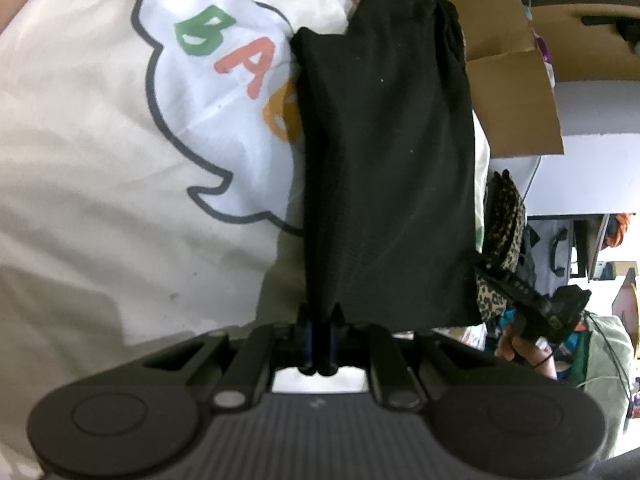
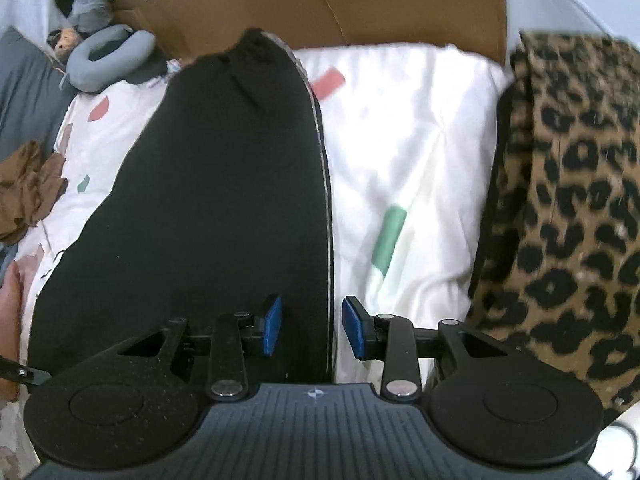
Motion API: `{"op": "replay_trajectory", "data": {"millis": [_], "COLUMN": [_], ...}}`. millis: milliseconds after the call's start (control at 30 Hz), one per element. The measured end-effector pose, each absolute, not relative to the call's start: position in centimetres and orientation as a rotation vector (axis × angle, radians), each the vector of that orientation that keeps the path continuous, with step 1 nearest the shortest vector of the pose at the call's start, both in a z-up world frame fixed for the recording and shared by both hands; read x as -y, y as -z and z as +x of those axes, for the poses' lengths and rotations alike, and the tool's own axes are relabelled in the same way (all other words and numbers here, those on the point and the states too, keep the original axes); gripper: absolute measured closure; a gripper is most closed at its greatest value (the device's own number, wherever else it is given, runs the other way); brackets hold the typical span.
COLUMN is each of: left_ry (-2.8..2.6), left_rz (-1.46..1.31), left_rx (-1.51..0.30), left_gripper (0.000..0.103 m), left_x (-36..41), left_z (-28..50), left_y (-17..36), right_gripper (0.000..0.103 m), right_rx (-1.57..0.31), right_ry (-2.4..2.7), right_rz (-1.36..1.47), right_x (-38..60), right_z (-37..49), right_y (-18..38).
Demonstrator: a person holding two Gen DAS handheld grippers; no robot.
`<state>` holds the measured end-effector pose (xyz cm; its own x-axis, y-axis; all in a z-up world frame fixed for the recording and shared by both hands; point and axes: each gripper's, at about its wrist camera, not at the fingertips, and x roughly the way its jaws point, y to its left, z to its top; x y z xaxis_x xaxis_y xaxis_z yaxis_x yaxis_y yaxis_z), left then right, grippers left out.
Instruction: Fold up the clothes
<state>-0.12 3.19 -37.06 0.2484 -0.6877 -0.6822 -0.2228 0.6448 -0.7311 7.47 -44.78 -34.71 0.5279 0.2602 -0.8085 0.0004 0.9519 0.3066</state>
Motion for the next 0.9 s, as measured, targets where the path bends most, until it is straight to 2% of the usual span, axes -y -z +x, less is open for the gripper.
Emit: {"op": "replay_trajectory", "data": {"millis": [167,533,633,867,900], "left_ry": [0.387,0.386,0.388,0.390,0.390], "left_rz": [-0.860,-0.884,-0.890,-0.897,-0.898], "left_rx": [-1.323,-1.317,-1.318,-1.319,-1.319], "left_gripper": [0.095,0.095,0.095,0.095,0.095], "left_x": [-3.3,-3.6,-3.6,-3.5,-3.5], "left_z": [0.0,-0.4,-0.5,-0.6,-0.6], "left_y": [37.0,37.4,37.5,37.4,37.4], "right_gripper": [0.063,0.065,0.069,0.070,0.076], "right_rx": [-1.053,-1.186,-1.224,-1.282,-1.291], "right_ry": [-0.196,-0.342,-0.369,-0.384,-0.385], "right_rz": [0.363,0.732,0.790,0.906,0.910], "right_x": [45.9,49.1,49.8,49.9,49.7], "right_z": [7.3,5.9,6.2,7.9,8.1], "right_y": [35.5,39.2,39.8,41.6,41.7]}}
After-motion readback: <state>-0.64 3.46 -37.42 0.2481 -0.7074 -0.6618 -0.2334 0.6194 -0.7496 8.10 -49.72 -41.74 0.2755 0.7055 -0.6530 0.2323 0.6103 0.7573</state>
